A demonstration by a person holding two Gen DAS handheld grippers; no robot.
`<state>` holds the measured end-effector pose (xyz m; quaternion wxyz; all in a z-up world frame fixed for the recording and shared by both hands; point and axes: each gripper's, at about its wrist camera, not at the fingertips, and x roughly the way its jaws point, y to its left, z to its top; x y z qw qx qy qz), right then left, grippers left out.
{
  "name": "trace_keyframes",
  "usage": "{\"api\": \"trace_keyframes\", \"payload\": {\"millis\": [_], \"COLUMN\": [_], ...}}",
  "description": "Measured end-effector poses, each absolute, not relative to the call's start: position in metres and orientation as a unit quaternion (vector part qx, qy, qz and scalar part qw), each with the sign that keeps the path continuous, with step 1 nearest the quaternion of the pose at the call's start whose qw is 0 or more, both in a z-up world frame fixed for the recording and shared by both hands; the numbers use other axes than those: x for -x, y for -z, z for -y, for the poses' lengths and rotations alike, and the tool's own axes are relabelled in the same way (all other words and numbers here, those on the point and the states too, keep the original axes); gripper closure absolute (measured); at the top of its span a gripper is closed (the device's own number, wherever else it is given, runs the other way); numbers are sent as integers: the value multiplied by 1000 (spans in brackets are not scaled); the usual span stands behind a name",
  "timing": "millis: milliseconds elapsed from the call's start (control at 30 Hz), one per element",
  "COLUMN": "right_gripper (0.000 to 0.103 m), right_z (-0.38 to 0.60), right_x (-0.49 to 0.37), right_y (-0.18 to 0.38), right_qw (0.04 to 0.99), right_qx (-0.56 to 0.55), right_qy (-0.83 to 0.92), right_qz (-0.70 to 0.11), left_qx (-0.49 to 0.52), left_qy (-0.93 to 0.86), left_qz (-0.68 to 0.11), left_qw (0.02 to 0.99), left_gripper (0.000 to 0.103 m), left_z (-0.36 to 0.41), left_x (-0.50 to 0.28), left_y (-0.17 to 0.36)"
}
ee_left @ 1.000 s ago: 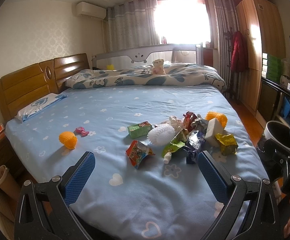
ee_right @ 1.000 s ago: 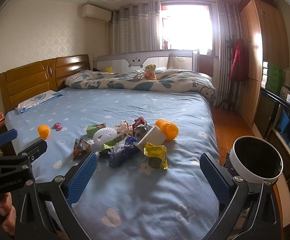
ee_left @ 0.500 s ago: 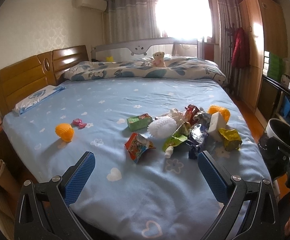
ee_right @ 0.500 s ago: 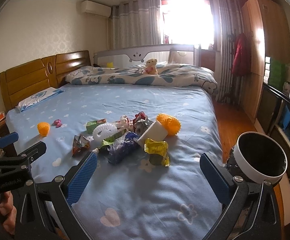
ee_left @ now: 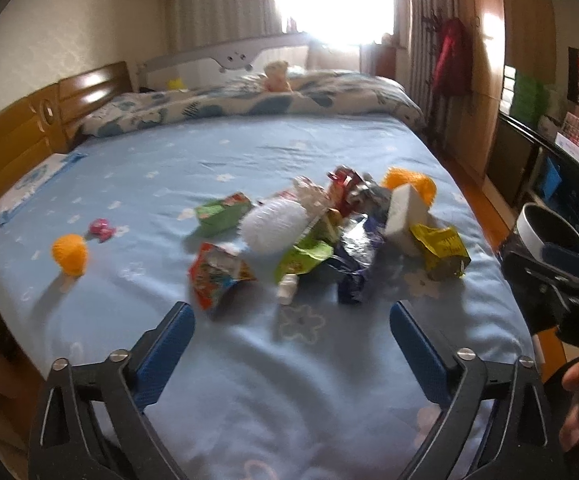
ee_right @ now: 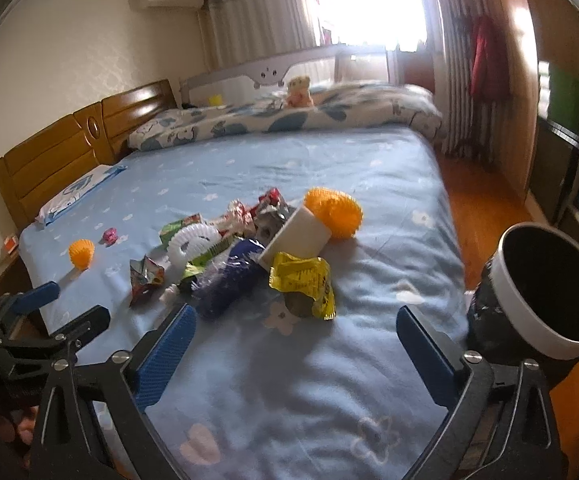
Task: Collect trash
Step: 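Grasp the blue-silver wrapper with the left tool while the right tool grasps the yellow packet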
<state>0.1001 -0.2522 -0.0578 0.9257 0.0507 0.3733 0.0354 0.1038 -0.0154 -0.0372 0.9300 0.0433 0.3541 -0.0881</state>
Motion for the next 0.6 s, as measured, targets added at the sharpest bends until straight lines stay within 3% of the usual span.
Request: {"api": "trace_keyframes", "payload": {"millis": [167, 400, 500, 600], "right_gripper": [28, 34, 47, 73], "right_z": [264, 268, 271, 276], "right_x": [-128, -160, -172, -180], "right_y": [84, 110, 121, 132], "right_qw": [902, 883, 873, 863], "right_qx": [-89, -103, -116, -133], "right_qy": [-54, -71, -76, -83], "right_qz": [-420, -453, -467, -481], "left_qx": [-37, -44, -42, -38], "left_qy": [109, 128, 136, 147], "left_qz": [-383, -414, -427, -440], "left_qw": [916, 900, 893, 885], "left_gripper": [18, 25, 39, 71], "left_z": [27, 46, 53, 57], "left_x": [-135, -175, -190, -202], "left_y": [49, 68, 79, 90]}}
